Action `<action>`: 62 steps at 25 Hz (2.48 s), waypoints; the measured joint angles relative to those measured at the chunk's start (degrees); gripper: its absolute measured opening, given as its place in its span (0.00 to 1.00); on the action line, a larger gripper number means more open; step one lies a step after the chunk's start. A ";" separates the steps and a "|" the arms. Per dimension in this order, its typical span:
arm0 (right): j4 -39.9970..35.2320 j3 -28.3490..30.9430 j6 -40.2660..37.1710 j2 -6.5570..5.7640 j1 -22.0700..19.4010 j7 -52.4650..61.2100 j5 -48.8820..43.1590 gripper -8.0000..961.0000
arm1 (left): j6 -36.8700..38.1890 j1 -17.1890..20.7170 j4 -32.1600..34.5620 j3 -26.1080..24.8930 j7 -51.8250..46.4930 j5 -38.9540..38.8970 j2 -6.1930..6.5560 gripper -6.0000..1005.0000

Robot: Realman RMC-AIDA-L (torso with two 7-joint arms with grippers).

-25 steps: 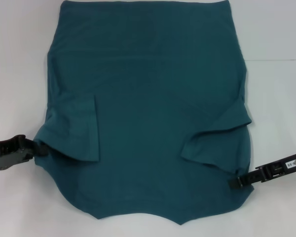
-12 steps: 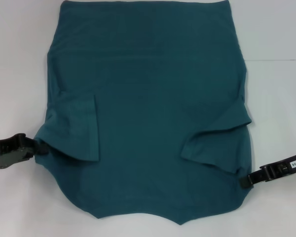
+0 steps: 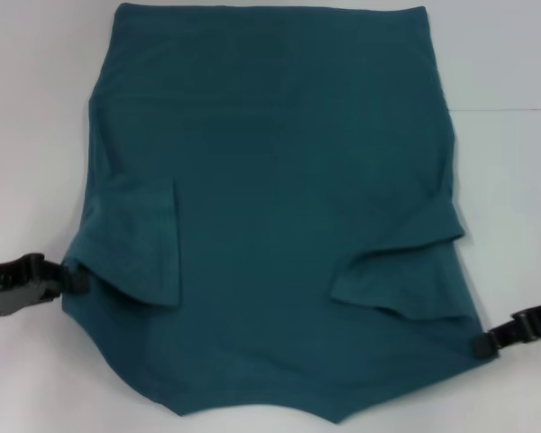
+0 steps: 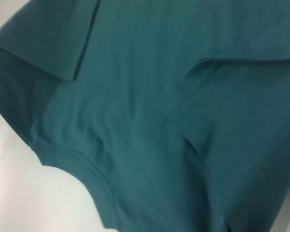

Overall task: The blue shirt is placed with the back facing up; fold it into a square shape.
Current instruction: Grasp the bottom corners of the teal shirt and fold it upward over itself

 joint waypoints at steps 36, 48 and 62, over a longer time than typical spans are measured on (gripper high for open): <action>0.72 9.43 25.97 1.13 6.34 5.62 5.04 0.08 | -24.79 -17.30 -10.88 0.68 -9.99 6.13 0.73 0.03; 4.21 -1.54 50.19 3.68 9.75 7.00 4.87 0.09 | -47.98 -21.75 -16.82 5.58 -9.45 5.96 -1.86 0.03; 7.00 -3.30 56.86 3.09 14.52 6.99 4.86 0.11 | -54.56 -24.97 -19.44 5.71 -9.43 6.31 -1.32 0.03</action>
